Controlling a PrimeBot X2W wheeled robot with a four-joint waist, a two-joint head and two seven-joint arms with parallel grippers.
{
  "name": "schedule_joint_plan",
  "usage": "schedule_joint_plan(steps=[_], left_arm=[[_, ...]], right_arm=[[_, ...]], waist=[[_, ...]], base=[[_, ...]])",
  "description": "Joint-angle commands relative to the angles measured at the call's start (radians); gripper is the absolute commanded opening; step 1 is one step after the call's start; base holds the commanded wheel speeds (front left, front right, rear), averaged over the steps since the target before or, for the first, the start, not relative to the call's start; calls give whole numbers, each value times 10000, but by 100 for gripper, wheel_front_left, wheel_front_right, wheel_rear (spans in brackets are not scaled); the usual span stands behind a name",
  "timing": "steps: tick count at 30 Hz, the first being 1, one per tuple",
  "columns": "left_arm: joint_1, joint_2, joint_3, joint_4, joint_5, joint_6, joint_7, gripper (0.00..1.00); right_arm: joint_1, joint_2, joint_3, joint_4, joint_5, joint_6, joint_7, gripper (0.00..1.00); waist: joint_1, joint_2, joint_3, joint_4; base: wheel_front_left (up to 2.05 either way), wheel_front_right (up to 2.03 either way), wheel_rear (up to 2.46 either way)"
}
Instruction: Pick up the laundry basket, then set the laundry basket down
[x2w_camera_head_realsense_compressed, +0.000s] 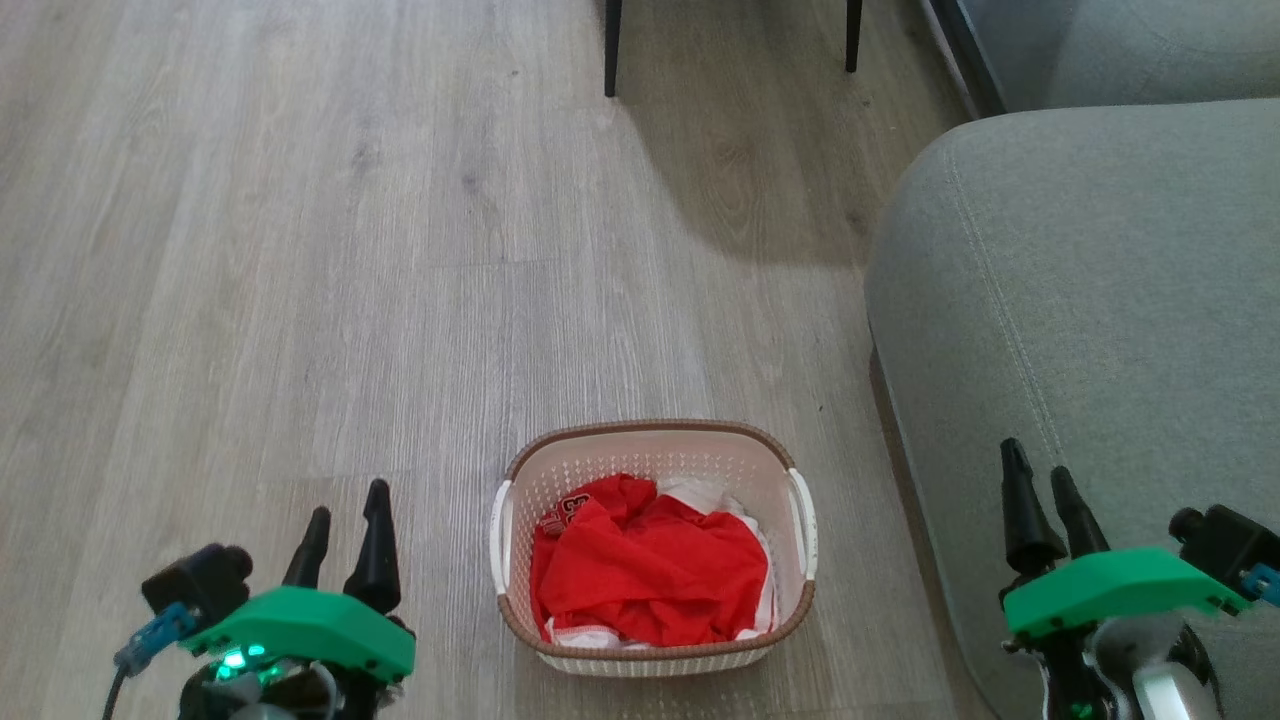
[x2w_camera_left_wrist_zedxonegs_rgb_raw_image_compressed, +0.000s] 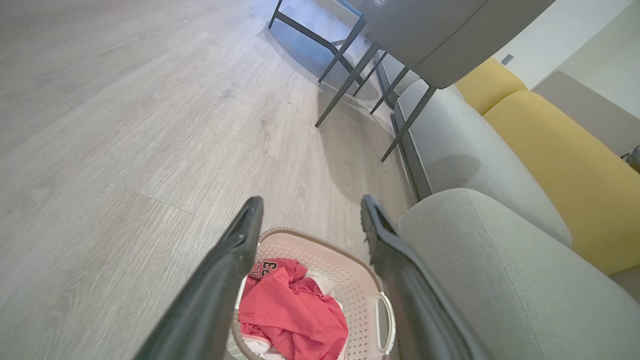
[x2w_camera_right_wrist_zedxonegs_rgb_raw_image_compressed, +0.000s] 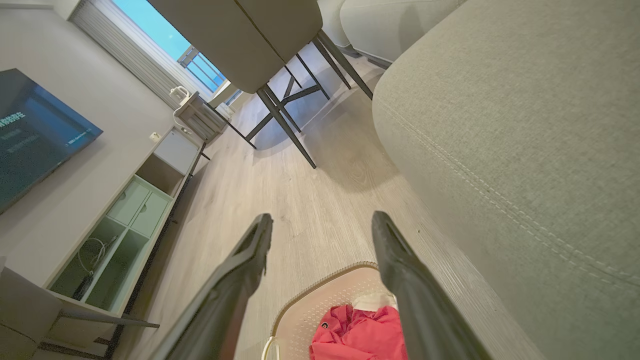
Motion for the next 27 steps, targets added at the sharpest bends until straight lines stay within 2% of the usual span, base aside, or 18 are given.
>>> schedule_joint_plan(steps=[1, 27], left_arm=[[-285, 204, 96, -397, 356, 54, -176, 100], [-191, 337, -511, -641, 3414, 622, -910, 100]], right_arm=[[-95, -116, 162, -446, -335, -9, -136, 100], [-34, -147, 638, -942, -3208, -12, -871, 100]], waist=[[0, 0, -3, 2], [0, 0, 13, -6]], base=[[0, 0, 0], [0, 0, 0]])
